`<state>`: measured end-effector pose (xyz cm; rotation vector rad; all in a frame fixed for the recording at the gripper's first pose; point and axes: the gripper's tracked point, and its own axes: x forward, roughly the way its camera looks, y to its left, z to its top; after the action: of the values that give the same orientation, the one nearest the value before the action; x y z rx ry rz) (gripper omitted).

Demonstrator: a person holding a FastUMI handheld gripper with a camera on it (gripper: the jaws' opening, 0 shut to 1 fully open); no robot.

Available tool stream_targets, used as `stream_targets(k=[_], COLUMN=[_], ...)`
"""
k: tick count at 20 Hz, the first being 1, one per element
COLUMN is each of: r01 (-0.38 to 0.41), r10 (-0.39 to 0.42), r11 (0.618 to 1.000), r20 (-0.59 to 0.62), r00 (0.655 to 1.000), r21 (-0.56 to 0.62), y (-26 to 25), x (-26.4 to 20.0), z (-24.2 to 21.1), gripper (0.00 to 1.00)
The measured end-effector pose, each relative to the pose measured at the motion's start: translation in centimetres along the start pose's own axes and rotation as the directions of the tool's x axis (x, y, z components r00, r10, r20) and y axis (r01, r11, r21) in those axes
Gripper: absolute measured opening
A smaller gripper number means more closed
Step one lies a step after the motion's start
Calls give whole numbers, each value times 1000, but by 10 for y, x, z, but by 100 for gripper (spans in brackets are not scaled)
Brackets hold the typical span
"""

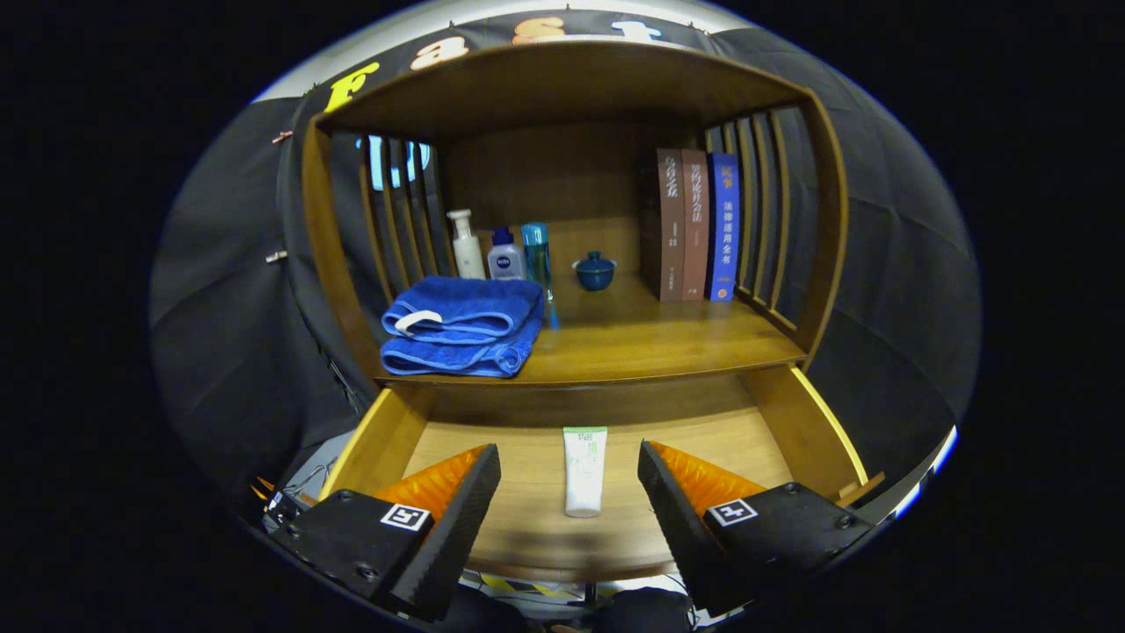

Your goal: Pull open the drawer, take out the items inside it, and place them on the countertop above the cabinet.

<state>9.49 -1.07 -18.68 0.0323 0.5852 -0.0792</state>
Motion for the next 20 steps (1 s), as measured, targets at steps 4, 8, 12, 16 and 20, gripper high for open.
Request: stream_targets(k=[4,8,12,16,20], r01=[10,57,75,100,118], r10=[-9,-66,-98,-114,-119], r11=[1000,998,995,993,992], r20=[-193,-383,-558,-613,-682], r00=[981,922,824,782,721], r21=[4,-34,-64,-58,-49], y=[-4,-12,-18,-23,-28], x=[52,86,100,104,101], z=[-25,-57,-98,-117,-132], gripper=[99,99,99,100,91])
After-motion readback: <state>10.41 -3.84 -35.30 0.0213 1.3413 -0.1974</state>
